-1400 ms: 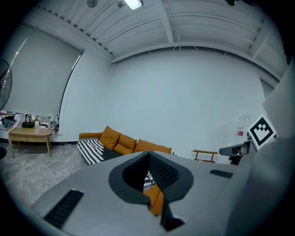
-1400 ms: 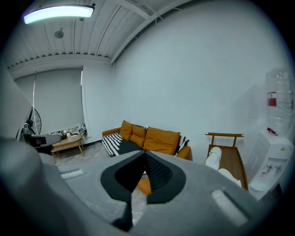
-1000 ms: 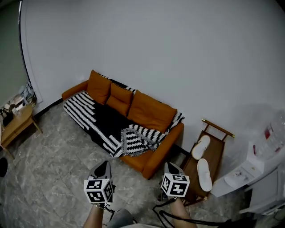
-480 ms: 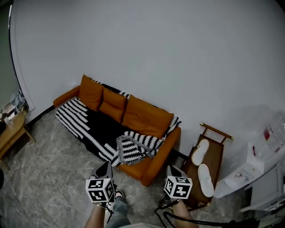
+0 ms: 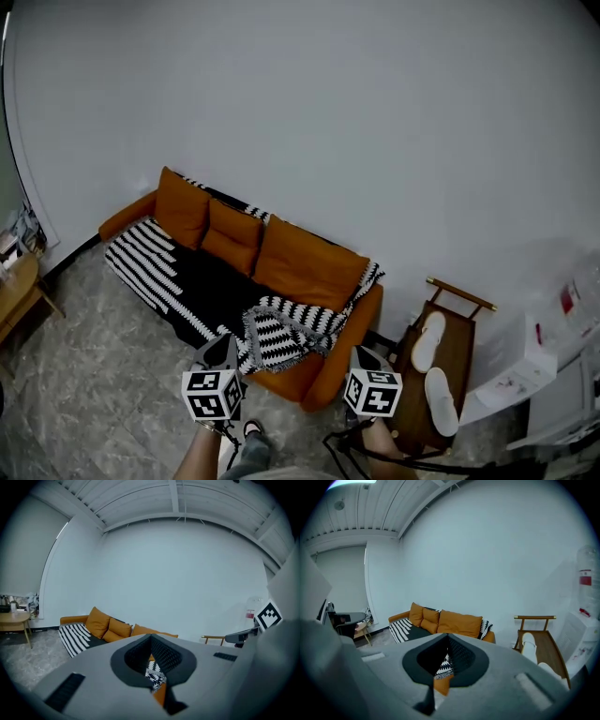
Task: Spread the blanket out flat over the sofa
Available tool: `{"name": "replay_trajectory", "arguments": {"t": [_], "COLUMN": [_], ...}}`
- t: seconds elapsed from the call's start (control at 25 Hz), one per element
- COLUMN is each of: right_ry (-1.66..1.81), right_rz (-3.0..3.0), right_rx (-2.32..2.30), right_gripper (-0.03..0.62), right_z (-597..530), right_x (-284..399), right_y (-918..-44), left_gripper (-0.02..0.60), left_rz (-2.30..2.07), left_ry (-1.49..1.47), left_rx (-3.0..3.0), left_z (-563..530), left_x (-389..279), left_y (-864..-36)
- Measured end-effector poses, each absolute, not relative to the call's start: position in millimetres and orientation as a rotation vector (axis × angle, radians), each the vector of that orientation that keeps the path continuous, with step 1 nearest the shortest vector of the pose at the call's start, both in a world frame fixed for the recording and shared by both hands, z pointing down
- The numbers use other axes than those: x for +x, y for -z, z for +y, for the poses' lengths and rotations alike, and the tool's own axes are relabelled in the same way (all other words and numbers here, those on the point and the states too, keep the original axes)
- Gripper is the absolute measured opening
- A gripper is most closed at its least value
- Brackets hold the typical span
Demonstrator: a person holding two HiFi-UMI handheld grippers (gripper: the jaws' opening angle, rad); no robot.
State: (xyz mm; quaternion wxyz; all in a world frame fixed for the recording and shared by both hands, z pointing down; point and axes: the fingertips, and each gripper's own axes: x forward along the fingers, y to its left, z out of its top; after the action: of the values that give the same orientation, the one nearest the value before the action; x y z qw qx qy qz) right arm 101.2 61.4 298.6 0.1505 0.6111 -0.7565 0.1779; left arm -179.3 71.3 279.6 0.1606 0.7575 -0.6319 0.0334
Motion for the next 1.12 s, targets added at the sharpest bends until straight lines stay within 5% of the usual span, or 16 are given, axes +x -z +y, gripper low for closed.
{"name": "replay_trajectory", "arguments": {"t": [1.12], "right_ry": [-0.56], "right_rz": [-1.951], "right_rx": [1.829], "right_gripper": [0.005], "right_z": [-92.1], "right_x": [46.3], "right_y": [-319.9], "left_gripper": [0.004], "left_rz": [-1.62], "left_ry": [-0.165], "left_rx": [2.1], "left_z": [-117.4], "left_x": [-265.0], "left_y": [-349.5]}}
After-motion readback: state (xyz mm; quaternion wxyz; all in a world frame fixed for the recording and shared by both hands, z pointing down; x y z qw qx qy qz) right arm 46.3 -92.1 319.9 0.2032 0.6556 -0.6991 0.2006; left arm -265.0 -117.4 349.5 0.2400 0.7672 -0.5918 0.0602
